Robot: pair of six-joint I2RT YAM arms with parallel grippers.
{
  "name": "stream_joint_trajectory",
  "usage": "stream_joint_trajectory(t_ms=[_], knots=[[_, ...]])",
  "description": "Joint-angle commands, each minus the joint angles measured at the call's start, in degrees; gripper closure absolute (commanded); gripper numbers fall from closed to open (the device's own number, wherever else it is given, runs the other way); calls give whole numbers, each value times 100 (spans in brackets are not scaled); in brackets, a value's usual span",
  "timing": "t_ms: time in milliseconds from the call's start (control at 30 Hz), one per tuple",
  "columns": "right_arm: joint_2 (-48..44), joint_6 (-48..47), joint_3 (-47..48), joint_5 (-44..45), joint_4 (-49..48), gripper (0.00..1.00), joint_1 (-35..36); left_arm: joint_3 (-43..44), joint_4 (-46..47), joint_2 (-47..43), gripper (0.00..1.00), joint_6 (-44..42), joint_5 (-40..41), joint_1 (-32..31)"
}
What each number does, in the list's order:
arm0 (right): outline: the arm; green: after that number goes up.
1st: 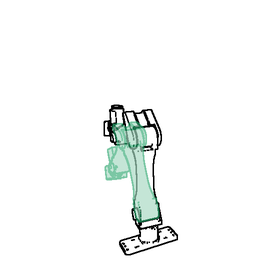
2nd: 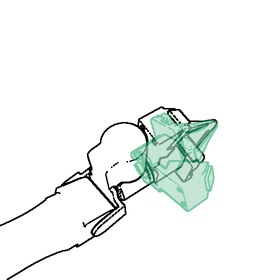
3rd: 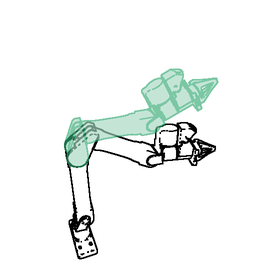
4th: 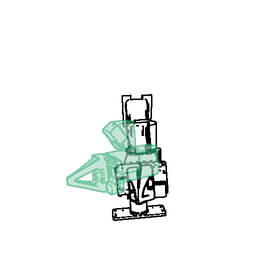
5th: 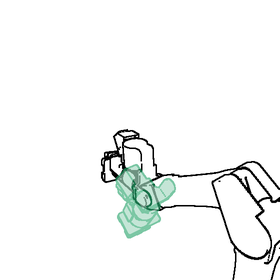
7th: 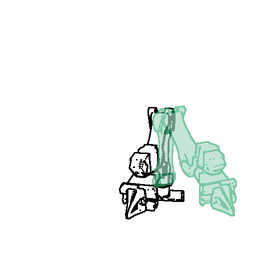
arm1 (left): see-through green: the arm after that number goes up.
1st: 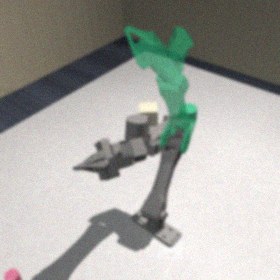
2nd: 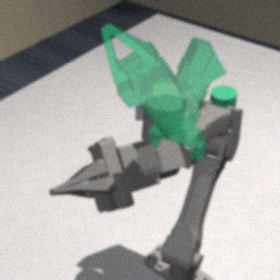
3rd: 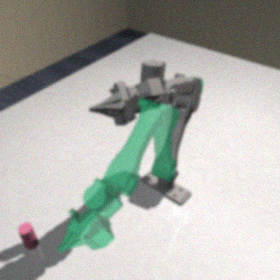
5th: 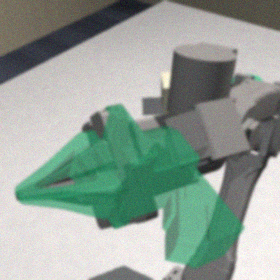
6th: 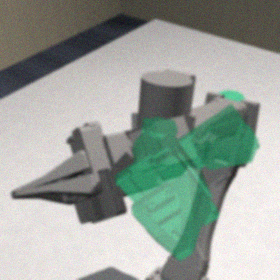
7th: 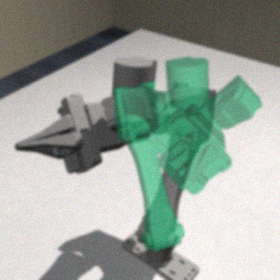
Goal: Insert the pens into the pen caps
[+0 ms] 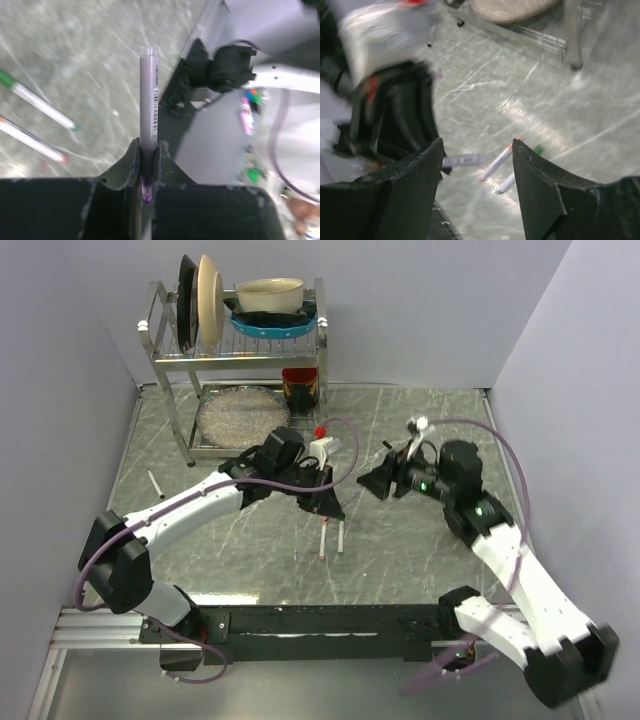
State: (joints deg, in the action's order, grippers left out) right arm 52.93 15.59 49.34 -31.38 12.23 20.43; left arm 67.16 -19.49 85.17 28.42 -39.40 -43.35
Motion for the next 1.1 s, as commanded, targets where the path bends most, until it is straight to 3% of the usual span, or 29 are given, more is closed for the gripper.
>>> stream_joint_trajectory(t_ms=[0,67,300,467,733,1067], knots=[[-1081,-2467,-618,1028,-448,34,848,324,-362,-614,99,619,-631,46],[-1502,-3339,-898,1010,-581,35,1111,386,-416,-711,99,996,-700,99],[-2014,-4818,-1058,1318,-986,37,1630,623,-469,-1028,99,1824,-1140,108],[-1918,-5793,-804,2307,-731,37,2324,579,-451,-1125,99,2202,-1386,108],[-1698,-6551,-716,3673,-801,38,3651,536,-451,-1020,99,2545,-1448,99],[-1355,-7105,-707,4570,-1108,43,4557,588,-741,-818,99,2624,-1492,108]])
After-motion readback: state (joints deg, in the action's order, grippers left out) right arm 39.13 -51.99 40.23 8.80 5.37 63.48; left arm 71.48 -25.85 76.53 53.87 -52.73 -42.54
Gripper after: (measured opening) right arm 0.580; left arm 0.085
